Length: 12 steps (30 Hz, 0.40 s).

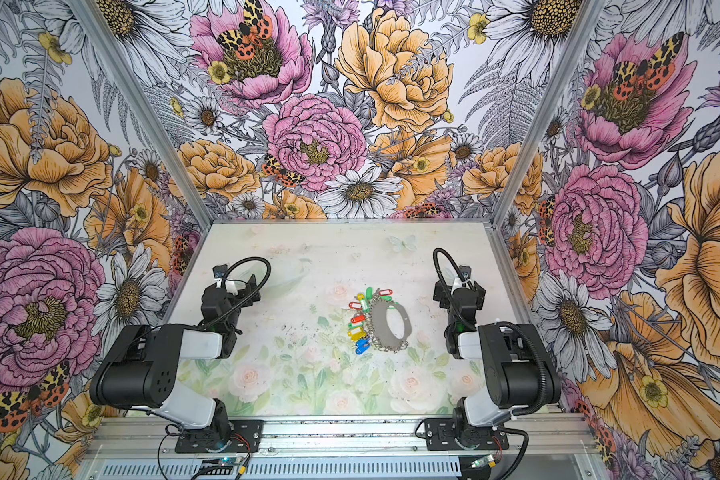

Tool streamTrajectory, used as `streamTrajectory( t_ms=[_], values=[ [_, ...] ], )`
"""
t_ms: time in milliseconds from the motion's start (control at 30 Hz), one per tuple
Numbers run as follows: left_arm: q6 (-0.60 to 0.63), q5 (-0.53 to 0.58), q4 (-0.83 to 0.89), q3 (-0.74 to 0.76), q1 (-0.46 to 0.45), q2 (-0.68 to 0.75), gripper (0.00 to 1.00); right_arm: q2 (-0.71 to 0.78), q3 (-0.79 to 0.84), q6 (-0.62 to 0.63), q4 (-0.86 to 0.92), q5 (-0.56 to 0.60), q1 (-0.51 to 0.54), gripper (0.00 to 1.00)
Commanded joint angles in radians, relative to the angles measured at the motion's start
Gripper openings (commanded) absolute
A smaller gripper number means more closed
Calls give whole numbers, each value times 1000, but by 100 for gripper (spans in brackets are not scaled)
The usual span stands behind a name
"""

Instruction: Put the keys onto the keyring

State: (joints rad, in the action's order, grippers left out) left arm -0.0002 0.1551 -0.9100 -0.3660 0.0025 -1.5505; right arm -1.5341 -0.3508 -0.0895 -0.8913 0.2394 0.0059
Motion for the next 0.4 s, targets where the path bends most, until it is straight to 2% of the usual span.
streamTrajectory(
  t_ms=[0,367],
  values=[
    [3,-25,-27,-11,0,1,99,-3,-22,-13,-15,11,3,100],
    [3,-25,-27,-11,-1,1,99,-3,-25,-9,-13,-5,2,100]
  ],
)
